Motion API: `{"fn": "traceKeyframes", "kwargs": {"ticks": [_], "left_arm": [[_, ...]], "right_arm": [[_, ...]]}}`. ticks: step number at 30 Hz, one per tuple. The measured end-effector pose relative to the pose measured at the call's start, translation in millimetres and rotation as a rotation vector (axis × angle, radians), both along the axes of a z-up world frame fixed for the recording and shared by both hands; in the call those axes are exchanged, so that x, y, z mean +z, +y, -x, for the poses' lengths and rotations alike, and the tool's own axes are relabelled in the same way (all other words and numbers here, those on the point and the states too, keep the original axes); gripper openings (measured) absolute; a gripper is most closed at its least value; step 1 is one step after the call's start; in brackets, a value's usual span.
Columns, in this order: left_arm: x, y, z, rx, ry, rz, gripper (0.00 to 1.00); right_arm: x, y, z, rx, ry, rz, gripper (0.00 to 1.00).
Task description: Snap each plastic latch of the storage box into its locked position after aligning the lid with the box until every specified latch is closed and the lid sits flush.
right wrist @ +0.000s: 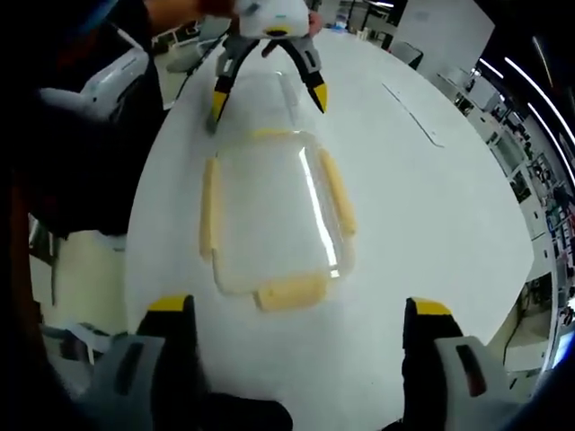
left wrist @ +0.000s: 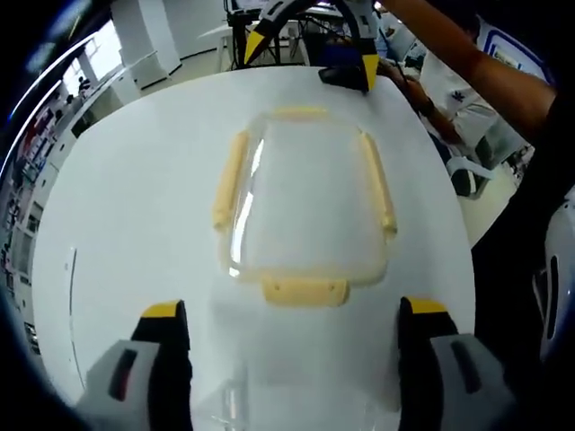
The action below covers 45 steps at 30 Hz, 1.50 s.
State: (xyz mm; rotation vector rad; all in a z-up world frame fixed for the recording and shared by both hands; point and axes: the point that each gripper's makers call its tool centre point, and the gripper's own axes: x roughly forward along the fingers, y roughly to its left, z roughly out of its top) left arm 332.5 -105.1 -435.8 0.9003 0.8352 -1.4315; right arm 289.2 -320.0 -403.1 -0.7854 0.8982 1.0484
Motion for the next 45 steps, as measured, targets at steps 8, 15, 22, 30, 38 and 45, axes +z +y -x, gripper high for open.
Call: {"fn": "traceKeyframes", "kwargs": {"ticks": [8,15,22,30,38,45], "left_arm": [[-4.6,0,0.8,0.002,0.01,-0.004,0.91],[-6.1,-2,4.3,0.006,0.028,0.014,0.87],[-9.9,-1,4.4,-0.007,0.033,0.01,0.82],[-13.7,-2,6.3,-0.028,0.035,0.017,0.79],[-16.7,-1,8.3,-0.053,0.032,0.009,0.76],[-16.6,-4,8.7,-0.057,0.036,0.017,0.73]], "right_arm": [[-4.2,1,1,0.0,0.01,0.0,0.91],[-9.2,2,3,0.001,0.028,0.0,0.86],[-14.9,4,5,0.009,0.04,0.005,0.83],[-14.7,4,2,0.008,0.04,0.004,0.8],[-17.8,7,2,0.022,0.049,0.013,0.76],[-19.4,7,0,0.016,0.052,0.008,0.74]]}}
